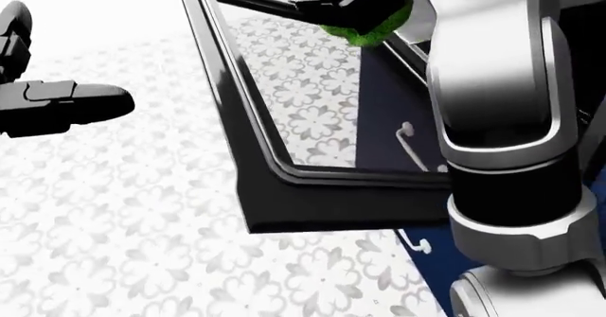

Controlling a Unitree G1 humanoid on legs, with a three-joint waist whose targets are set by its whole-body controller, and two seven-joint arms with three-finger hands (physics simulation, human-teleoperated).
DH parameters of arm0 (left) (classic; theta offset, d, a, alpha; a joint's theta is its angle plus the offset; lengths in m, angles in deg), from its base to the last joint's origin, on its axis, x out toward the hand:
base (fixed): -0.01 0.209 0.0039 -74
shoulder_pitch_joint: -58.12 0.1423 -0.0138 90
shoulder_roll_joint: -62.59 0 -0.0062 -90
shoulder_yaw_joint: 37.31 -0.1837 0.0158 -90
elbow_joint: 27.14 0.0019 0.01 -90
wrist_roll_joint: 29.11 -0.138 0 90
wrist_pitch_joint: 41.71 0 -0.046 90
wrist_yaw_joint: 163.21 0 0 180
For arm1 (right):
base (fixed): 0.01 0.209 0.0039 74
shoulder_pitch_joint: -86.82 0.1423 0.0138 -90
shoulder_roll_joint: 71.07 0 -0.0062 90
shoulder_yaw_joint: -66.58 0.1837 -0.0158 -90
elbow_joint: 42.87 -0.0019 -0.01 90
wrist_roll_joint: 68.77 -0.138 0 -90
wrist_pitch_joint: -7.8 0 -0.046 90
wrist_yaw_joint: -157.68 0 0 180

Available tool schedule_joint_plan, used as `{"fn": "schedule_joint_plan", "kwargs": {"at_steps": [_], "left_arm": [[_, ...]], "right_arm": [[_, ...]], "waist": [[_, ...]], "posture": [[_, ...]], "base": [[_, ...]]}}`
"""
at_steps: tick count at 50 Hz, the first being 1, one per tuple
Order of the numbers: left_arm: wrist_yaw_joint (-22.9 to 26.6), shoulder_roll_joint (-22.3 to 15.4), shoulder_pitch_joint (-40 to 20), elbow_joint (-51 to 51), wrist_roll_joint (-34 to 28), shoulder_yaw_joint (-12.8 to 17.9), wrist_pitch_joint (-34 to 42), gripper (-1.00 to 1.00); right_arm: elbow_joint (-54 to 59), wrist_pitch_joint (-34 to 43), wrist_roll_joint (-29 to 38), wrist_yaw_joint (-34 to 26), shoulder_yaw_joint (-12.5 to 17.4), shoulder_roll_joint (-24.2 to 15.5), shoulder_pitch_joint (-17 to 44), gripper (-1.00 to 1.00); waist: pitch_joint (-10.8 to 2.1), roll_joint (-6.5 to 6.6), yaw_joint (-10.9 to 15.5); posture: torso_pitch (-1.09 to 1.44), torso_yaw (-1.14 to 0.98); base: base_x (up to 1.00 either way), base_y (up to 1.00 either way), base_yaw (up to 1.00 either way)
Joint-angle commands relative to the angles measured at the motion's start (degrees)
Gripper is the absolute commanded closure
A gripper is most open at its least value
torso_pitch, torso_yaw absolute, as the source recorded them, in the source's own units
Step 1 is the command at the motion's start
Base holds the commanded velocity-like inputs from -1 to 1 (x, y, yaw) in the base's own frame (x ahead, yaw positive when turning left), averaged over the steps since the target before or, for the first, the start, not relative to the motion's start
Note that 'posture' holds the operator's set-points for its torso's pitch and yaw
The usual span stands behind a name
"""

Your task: Place the broccoli on the top rack of the oven.

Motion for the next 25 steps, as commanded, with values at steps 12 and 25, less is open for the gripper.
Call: {"fn": "schedule_joint_plan", "kwargs": {"at_steps": [12,25], "left_arm": [[0.5,-0.6,-2.3,-1.1,0.0,-0.4,-2.5,-1.0],[0.3,-0.5,-2.4,-1.9,0.1,-0.2,-1.8,-1.0]], "right_arm": [[-1.8,-1.6,0.8,0.4,1.1,-0.8,2.2,1.0],[-2.9,-1.6,1.2,0.7,1.2,-0.4,1.2,1.0]], "waist": [[-2.09,-10.43,-1.9],[-0.95,-0.85,-1.5]], "posture": [[0.0,0.0],[0.0,0.0]], "base": [[0.0,0.0,1.0],[0.0,0.0,1.0]]}}
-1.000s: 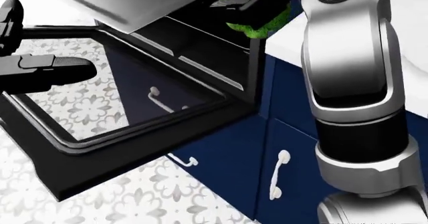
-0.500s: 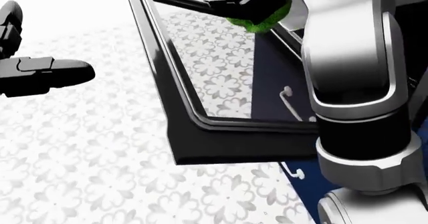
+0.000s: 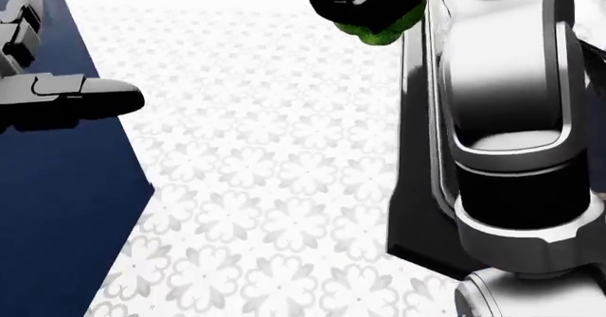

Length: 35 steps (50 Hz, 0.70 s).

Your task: Place the broccoli on the top rack of the oven.

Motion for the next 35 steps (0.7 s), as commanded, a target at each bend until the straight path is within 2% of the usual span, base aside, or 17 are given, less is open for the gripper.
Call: {"fn": "schedule_joint_plan", "kwargs": {"at_steps": [1,2,3,4,6,7,13,14,15,16,18,25,30,32,33,34,35], "left_arm": [[-0.3,-0.7,-1.3,-1.2,-0.2,0.9,-1.0,-1.0],[-0.3,-0.7,-1.3,-1.1,-0.2,0.9,-1.0,-1.0],[-0.4,-0.8,-1.5,-1.2,-0.1,1.0,-0.7,-1.0],[-0.4,-0.7,-1.2,-1.2,-0.2,0.9,-1.0,-1.0],[-0.3,-0.7,-1.1,-1.2,-0.3,0.9,-1.2,-1.0],[-0.2,-0.7,-1.0,-1.0,-0.3,0.9,-1.4,-1.0],[-0.2,-0.7,-1.2,-1.1,-0.2,0.9,-1.2,-1.0],[-0.3,-0.7,-1.1,-1.1,-0.3,0.9,-1.2,-1.0],[-0.3,-0.7,-1.1,-1.1,-0.3,0.9,-1.3,-1.0],[-0.2,-0.7,-1.2,-1.1,-0.2,0.9,-1.2,-1.0],[-0.3,-0.7,-1.2,-1.2,-0.2,0.9,-1.1,-1.0],[-0.1,-0.5,-0.9,-0.8,-0.5,0.7,-1.7,-1.0],[-0.1,-0.5,-0.8,-0.8,-0.6,0.8,-1.9,-1.0],[-0.3,-0.5,-1.1,-0.9,-0.5,0.8,-1.4,-1.0],[-0.3,-0.5,-1.0,-1.0,-0.5,0.8,-1.5,-1.0],[-0.2,-0.4,-0.8,-1.0,-0.6,0.7,-1.7,-1.0],[-0.2,-0.4,-0.8,-1.0,-0.6,0.7,-1.8,-1.0]], "right_arm": [[-1.5,-1.9,-0.1,0.8,0.1,-0.1,2.2,1.0],[-1.1,-2.2,-0.3,1.5,0.5,-0.1,2.5,1.0],[-0.9,-2.3,-0.3,1.6,0.3,-0.2,2.6,1.0],[-0.7,-2.3,-0.4,1.8,0.3,-0.3,2.8,1.0],[-0.8,-1.7,-0.3,1.7,0.2,-0.5,3.2,1.0],[-0.8,-1.6,-0.3,1.7,0.2,-0.7,3.4,1.0],[-0.6,-0.7,-0.3,1.7,0.3,-1.1,4.3,1.0],[-0.3,-0.6,-0.3,1.6,0.2,-1.2,4.6,1.0],[-0.3,0.0,-0.2,1.2,0.1,-1.4,5.2,1.0],[0.0,0.0,-0.1,1.1,0.2,-1.5,5.7,1.0],[0.2,0.2,0.0,0.7,0.2,-1.8,6.4,1.0],[2.8,0.4,0.2,-0.3,0.6,-3.6,10.0,1.0],[4.4,0.1,0.4,-0.5,0.9,-4.1,11.3,1.0],[4.9,0.1,0.4,-0.7,1.0,-4.5,11.7,1.0],[5.0,0.1,0.4,-0.9,1.0,-4.6,11.9,1.0],[5.2,0.1,0.5,-1.0,1.1,-4.9,12.0,1.0],[5.2,0.3,0.7,-1.3,1.1,-5.2,12.2,1.0]], "waist": [[-1.24,0.71,-1.4],[-0.36,-1.1,-0.1],[-2.03,1.22,-1.2],[-1.36,0.29,-1.8],[-0.87,1.14,-2.0],[-0.65,1.09,-2.3],[0.57,-1.26,-2.3],[-0.84,-1.43,-2.0],[-1.62,-1.52,-1.9],[-2.11,-0.63,-1.8],[-2.69,-0.07,-1.5],[-2.45,-0.87,-0.9],[-2.26,-3.26,-0.4],[-2.47,-5.55,-0.2],[-3.12,-7.95,-0.2],[-2.42,-6.06,-0.6],[-1.84,-6.77,-0.5]], "posture": [[0.0,0.0],[0.0,0.0],[0.0,0.0],[0.0,0.0],[0.0,0.0],[0.0,0.0],[0.0,0.0],[0.0,0.0],[0.0,0.0],[0.0,0.0],[0.0,0.0],[0.0,0.0],[0.0,0.0],[0.0,0.0],[0.0,0.0],[0.0,0.0],[0.0,0.0]], "base": [[0.0,0.62,0.0],[0.0,0.0,0.0],[0.0,0.0,0.0],[0.0,0.0,0.0],[0.0,0.0,0.0],[0.0,0.0,0.0],[0.0,0.0,0.0],[0.0,-0.09,0.0],[0.0,-0.29,0.0],[0.0,-0.35,0.0],[0.0,-0.36,0.0],[0.0,-0.45,0.0],[0.0,-0.54,0.0],[0.0,-0.55,0.0],[0.0,-0.55,0.0],[0.0,-0.55,0.0],[0.0,-0.54,0.0]]}}
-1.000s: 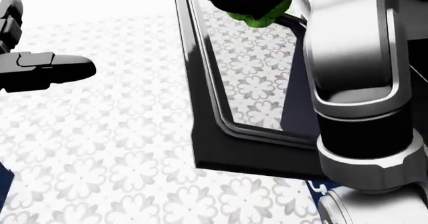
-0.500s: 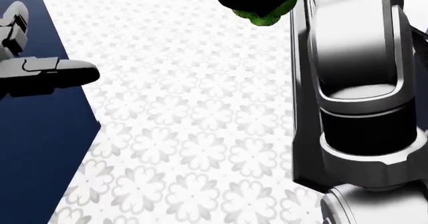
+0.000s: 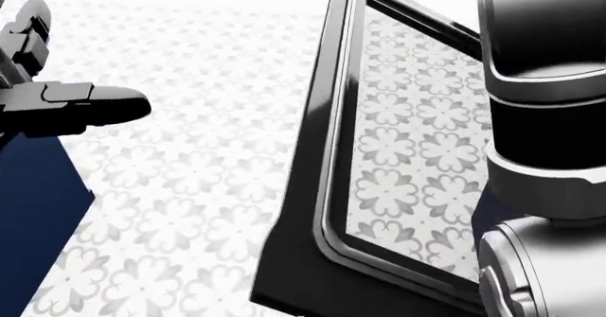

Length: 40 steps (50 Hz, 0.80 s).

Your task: Place the broccoli on the top rack of the oven.

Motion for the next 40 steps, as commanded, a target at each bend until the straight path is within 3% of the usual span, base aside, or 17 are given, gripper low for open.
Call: {"fn": "schedule_joint_plan", "kwargs": {"at_steps": [1,3,7,12,13,15,19,26,27,29,31,33,36,37,38,39,40], "left_arm": [[0.0,-1.1,-1.7,-1.5,-0.2,1.3,-1.7,-1.0],[-0.2,-1.2,-2.1,-1.5,-0.1,1.4,-1.5,-1.0],[-0.1,-1.7,-4.3,0.6,-0.3,0.7,-1.7,-1.0],[-0.3,-2.5,-11.7,6.5,-1.1,-1.0,-1.1,-1.0],[-0.2,-2.5,-12.6,7.6,-1.4,-1.3,-1.5,-1.0],[-0.1,-2.4,-14.1,9.6,-1.7,-1.6,-2.0,-1.0],[0.6,-2.4,-17.0,14.2,-2.4,-2.3,-3.5,-1.0],[1.3,-2.8,-23.8,23.0,-3.7,-3.5,-5.9,-1.0],[1.4,-2.9,-24.8,23.8,-4.0,-3.7,-6.0,-1.0],[1.5,-3.1,-26.2,24.6,-4.1,-3.7,-5.6,-1.0],[1.7,-3.1,-26.1,24.8,-4.4,-3.6,-5.9,-1.0],[1.8,-3.1,-26.2,24.7,-4.4,-3.6,-5.8,-1.0],[1.9,-3.1,-26.4,25.1,-4.6,-3.6,-6.1,-1.0],[2.0,-3.0,-26.4,25.4,-4.7,-3.6,-6.4,-1.0],[2.1,-3.0,-26.4,25.7,-4.8,-3.6,-6.6,-1.0],[2.1,-3.0,-26.4,26.0,-4.8,-3.5,-6.9,-1.0],[2.2,-3.0,-26.3,26.1,-4.8,-3.5,-7.0,-1.0]], "right_arm": [[-1.3,-1.1,0.7,0.1,0.1,-0.6,3.2,1.0],[-0.8,-0.9,1.0,-0.3,0.1,-0.9,4.0,1.0],[1.6,-0.7,1.7,-1.3,0.1,-1.8,6.7,1.0],[4.0,-0.2,2.7,-1.9,0.4,-2.6,9.1,1.0],[4.3,0.0,2.8,-1.9,0.6,-2.8,9.5,1.0],[4.6,0.2,3.0,-2.2,0.6,-3.1,9.9,1.0],[6.1,-0.3,3.3,-2.2,0.7,-3.8,11.1,1.0],[9.2,-0.4,4.3,-3.3,0.6,-5.1,13.3,1.0],[9.6,-0.2,4.6,-3.5,0.6,-5.3,13.8,1.0],[10.3,-0.2,5.1,-4.1,0.4,-5.6,14.5,1.0],[11.5,-0.5,5.3,-4.3,0.6,-5.9,15.3,1.0],[12.9,-1.1,5.3,-4.1,1.0,-6.2,16.2,1.0],[15.2,-2.2,5.1,-3.3,1.4,-6.3,17.4,1.0],[15.8,-2.5,5.0,-3.1,1.4,-6.3,17.5,1.0],[16.2,-2.7,4.9,-2.8,1.5,-6.4,17.4,1.0],[16.5,-2.7,4.9,-2.7,1.5,-6.4,17.5,1.0],[16.7,-2.8,4.9,-2.6,1.5,-6.4,17.5,1.0]], "waist": [[-1.72,-0.74,0.7],[-2.06,0.31,0.8],[-1.07,2.0,1.2],[-1.68,2.78,1.4],[-1.9,2.53,1.3],[-0.49,1.26,1.1],[0.73,-0.62,1.1],[1.87,-0.82,0.6],[0.91,-0.76,0.6],[-0.15,0.61,0.4],[-1.37,3.94,1.0],[1.08,3.25,-0.2],[0.65,2.28,0.4],[1.24,1.66,1.2],[0.07,0.42,1.2],[-1.53,-3.08,0.3],[-1.16,-0.38,0.9]], "posture": [[0.0,0.0],[0.0,0.0],[0.0,0.0],[0.0,0.0],[0.0,0.0],[0.0,0.0],[0.0,0.0],[0.0,0.0],[0.0,0.0],[0.0,0.0],[0.0,0.0],[0.0,0.0],[0.0,0.0],[0.0,0.0],[0.0,0.0],[0.0,0.0],[0.0,0.0]], "base": [[0.0,-0.55,0.0],[0.0,-0.55,0.0],[0.0,-0.55,0.0],[0.0,-0.49,0.0],[0.0,-0.24,0.0],[0.0,0.0,0.0],[0.0,0.0,0.0],[0.0,0.0,0.0],[0.0,-0.08,0.0],[0.0,-0.38,0.0],[0.0,-0.39,0.0],[0.0,0.0,0.0],[0.0,0.0,0.0],[0.0,0.0,0.0],[0.0,-0.14,0.0],[0.0,-0.38,0.0],[0.0,-0.5,0.0]]}}
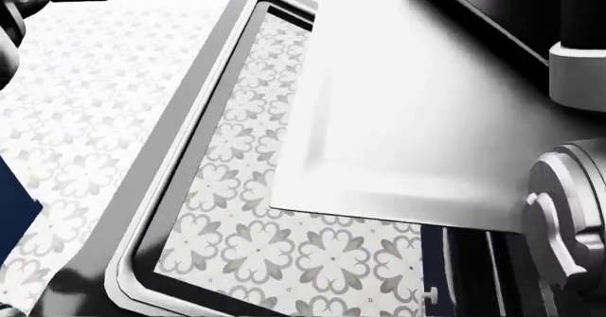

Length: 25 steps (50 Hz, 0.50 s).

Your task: Place the broccoli on the top rack of the oven.

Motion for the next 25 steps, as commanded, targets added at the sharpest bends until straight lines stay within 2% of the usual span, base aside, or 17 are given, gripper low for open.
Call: {"fn": "schedule_joint_plan", "kwargs": {"at_steps": [1,3,4,5,6,7,8,9,11,12,13,15,19,20,21,25], "left_arm": [[0.1,-1.2,-1.8,-1.4,-0.2,1.1,-2.2,-1.0],[0.1,-1.2,-1.8,-1.6,-0.3,1.1,-2.1,-1.0],[0.1,-1.3,-1.8,-1.6,-0.2,1.1,-2.1,-1.0],[0.1,-1.3,-1.8,-1.6,-0.2,1.2,-2.1,-1.0],[0.1,-1.2,-1.8,-1.6,-0.2,1.1,-2.1,-1.0],[0.1,-1.1,-1.7,-1.8,-0.2,1.1,-2.1,-1.0],[0.1,-1.0,-1.5,-1.7,-0.2,1.1,-2.3,-1.0],[0.1,-1.0,-1.5,-1.6,-0.2,1.1,-2.4,-1.0],[0.1,-1.0,-1.5,-1.4,-0.2,1.1,-2.6,-1.0],[0.2,-1.0,-1.5,-1.3,-0.2,1.1,-2.7,-1.0],[0.2,-1.0,-1.5,-1.2,-0.2,1.2,-2.8,-1.0],[0.1,-1.0,-1.3,-1.3,-0.1,1.3,-2.7,-1.0],[-0.1,-0.9,-0.9,-1.7,0.0,1.3,-2.6,-1.0],[-0.1,-0.8,-0.7,-1.8,0.0,1.2,-2.7,-1.0],[-0.2,-0.7,-0.6,-1.7,0.0,1.2,-2.8,-1.0],[-0.2,-0.6,-0.1,-1.6,0.1,1.2,-3.3,-1.0]], "right_arm": [[-2.1,-1.6,0.2,0.8,-0.3,-0.1,3.4,1.0],[-1.4,-1.8,0.2,0.7,-0.3,-0.4,3.8,1.0],[-0.9,-2.0,0.2,0.7,-0.3,-0.7,4.3,1.0],[-0.5,-1.9,0.3,0.7,-0.3,-0.8,4.8,1.0],[-0.3,-1.9,0.3,0.7,-0.3,-1.0,4.9,1.0],[-0.1,-2.1,0.3,0.7,-0.3,-1.0,4.8,1.0],[0.4,-2.4,0.2,1.0,-0.1,-1.1,4.8,1.0],[0.9,-2.7,0.1,1.3,0.0,-1.1,4.9,1.0],[1.8,-3.5,-0.3,2.1,0.3,-1.0,4.8,1.0],[2.2,-3.9,-0.6,2.6,0.4,-0.9,4.9,1.0],[2.5,-4.1,-0.7,2.8,0.4,-0.9,4.9,1.0],[3.2,-4.4,-1.0,3.3,0.4,-0.9,5.0,1.0],[3.6,-4.6,-1.1,3.4,0.2,-1.4,4.9,1.0],[3.7,-4.7,-1.1,3.5,0.2,-1.5,4.9,1.0],[3.7,-4.7,-1.0,3.4,0.0,-1.6,4.8,1.0],[5.4,-5.9,-0.7,3.6,-0.1,-2.1,4.8,1.0]], "waist": [[-2.02,-0.46,0.8],[-2.06,2.18,0.8],[-1.28,3.84,0.7],[-0.94,5.71,0.6],[-1.77,8.41,0.6],[-1.28,5.88,1.3],[-2.27,6.69,0.7],[-2.8,6.22,1.0],[-1.4,3.49,0.9],[-1.18,1.63,1.3],[-1.2,-0.86,1.6],[-0.1,0.83,1.6],[-1.09,3.67,1.1],[-0.96,3.84,1.0],[-0.94,2.91,0.7],[-1.26,2.58,0.6]], "posture": [[0.0,0.0],[0.0,0.0],[0.0,0.0],[0.0,0.0],[0.0,0.0],[0.0,0.0],[0.0,0.0],[0.0,0.0],[0.0,0.0],[0.0,0.0],[0.0,0.0],[0.0,0.0],[0.0,0.0],[0.0,0.0],[0.0,0.0],[0.0,0.0]], "base": [[0.0,-0.59,0.0],[0.0,-0.63,0.0],[0.0,-0.66,0.0],[0.0,-0.66,0.0],[0.0,-0.66,0.0],[0.0,-0.66,0.0],[0.0,-0.52,0.0],[0.0,-0.26,0.0],[0.0,0.0,0.0],[0.0,0.0,0.0],[0.0,0.0,0.0],[0.0,0.0,0.0],[0.0,0.0,0.0],[0.0,0.0,0.0],[0.0,0.0,0.0],[0.0,0.0,0.0]]}}
